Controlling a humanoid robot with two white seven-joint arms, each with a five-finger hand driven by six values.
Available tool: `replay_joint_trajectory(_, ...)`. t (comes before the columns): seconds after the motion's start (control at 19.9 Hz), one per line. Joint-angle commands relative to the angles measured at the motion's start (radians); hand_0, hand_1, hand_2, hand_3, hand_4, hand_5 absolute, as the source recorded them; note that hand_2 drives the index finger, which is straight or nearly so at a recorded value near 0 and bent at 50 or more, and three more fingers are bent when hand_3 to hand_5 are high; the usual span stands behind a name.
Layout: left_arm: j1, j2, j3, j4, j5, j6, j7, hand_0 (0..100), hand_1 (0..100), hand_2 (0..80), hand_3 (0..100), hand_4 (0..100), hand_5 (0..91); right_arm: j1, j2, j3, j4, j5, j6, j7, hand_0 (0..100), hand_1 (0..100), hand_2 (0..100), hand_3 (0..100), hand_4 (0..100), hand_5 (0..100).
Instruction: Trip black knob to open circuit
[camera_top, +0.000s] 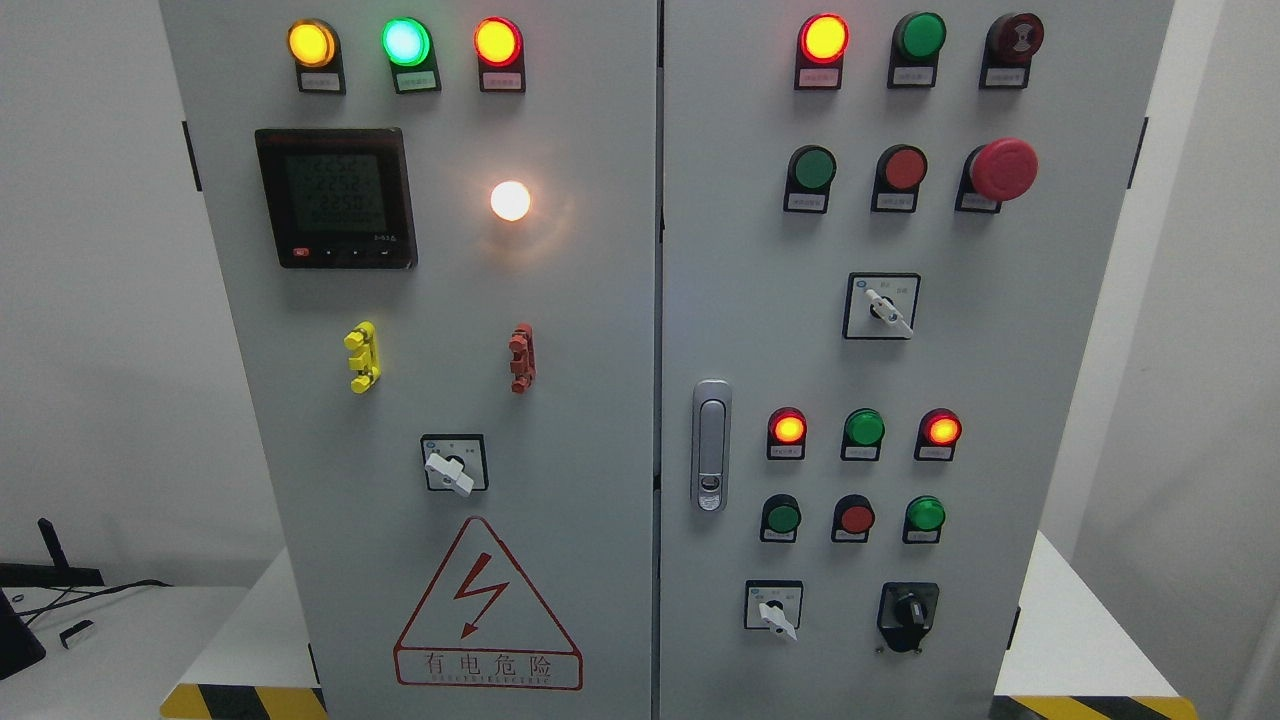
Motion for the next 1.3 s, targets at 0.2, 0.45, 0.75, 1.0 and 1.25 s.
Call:
replay_joint_trajectory(0.2,0.0,0.001,0.0,0.0,-0.031,-0.001,-0.001,12,39,0.0,0,0,0.0,-0.031,0.005,0.037,0.015,0.003,0.0,-0.003,22,68,48,100,94,89)
replay_joint_trajectory(0.45,0.0,-0.001,0.0,0.0,-0.031,-0.001,-0.001,12,39,0.0,0,0,0.0,-0.033,0.005,0.038,0.012,0.003,-0.002,-0.004,18,72,48,100,94,89)
replay_joint_trajectory(0.75,0.0,-0.001,0.0,0.0,-0.031,-0.001,-0.001,12,39,0.0,0,0,0.0,-0.038,0.002,0.038,0.009,0.007,-0.002,-0.004,19,72,52,100,94,89)
replay_joint_trajectory(1.0,0.0,0.001,0.0,0.0,-0.031,-0.001,-0.001,12,39,0.0,0,0,0.0,-0.051,0.005,0.038,0.009,0.051,0.0,-0.004,21,74,53,100,95,89)
replay_joint_trajectory(1.25,0.0,0.001,0.0,0.0,-0.031,-0.001,-0.001,12,39,0.0,0,0,0.0,-0.073,0.01,0.038,0.012,0.053,0.011,-0.004,22,75,54,100,95,90)
